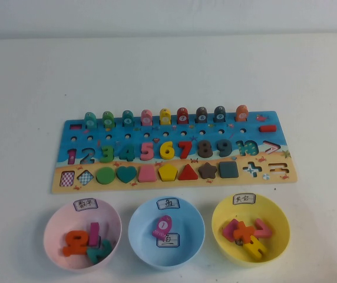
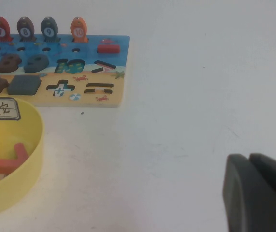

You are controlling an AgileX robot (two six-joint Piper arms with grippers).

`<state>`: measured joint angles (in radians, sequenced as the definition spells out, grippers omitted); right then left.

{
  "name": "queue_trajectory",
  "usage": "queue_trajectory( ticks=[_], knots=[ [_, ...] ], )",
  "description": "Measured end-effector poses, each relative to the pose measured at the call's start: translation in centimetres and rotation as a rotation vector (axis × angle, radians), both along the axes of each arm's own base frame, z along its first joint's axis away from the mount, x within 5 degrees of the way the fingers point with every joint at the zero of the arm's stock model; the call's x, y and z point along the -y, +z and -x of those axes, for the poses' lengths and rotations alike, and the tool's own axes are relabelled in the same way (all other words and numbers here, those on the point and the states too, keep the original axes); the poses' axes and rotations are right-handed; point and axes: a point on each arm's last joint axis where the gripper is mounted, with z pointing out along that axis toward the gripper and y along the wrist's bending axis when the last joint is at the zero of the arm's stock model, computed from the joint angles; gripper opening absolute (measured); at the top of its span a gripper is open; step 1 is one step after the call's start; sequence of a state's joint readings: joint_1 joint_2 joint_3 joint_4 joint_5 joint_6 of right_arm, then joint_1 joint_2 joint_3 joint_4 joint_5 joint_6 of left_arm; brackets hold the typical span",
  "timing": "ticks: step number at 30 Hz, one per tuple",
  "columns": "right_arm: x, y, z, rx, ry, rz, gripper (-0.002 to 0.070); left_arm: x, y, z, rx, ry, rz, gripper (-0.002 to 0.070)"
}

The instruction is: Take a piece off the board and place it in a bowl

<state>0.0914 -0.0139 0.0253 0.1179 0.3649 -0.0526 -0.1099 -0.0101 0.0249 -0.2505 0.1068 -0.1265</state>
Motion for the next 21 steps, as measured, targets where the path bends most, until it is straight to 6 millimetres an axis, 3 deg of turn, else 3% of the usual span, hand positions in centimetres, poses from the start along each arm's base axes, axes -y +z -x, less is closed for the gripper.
queue_trajectory(
  ticks=[3, 9, 15, 21],
  knots=[
    [0.0, 0.0, 0.0, -0.001, 0.000, 0.000, -0.0017, 0.0, 0.3, 0.0, -0.010, 0.000, 0.050, -0.0005],
    [0.0, 0.0, 0.0, -0.001, 0.000, 0.000, -0.0017, 0.5, 4.4, -1.6, -0.192, -0.024, 0.083, -0.0005],
    [0.0, 0.0, 0.0, -0.001, 0.000, 0.000, -0.0017, 1.4, 8.2, -5.9, -0.452, -0.064, 0.021, -0.0005],
    [0.0, 0.0, 0.0, -0.001, 0.000, 0.000, -0.0017, 2.4, 11.0, -11.9, -0.679, -0.154, -0.126, -0.0005]
  ],
)
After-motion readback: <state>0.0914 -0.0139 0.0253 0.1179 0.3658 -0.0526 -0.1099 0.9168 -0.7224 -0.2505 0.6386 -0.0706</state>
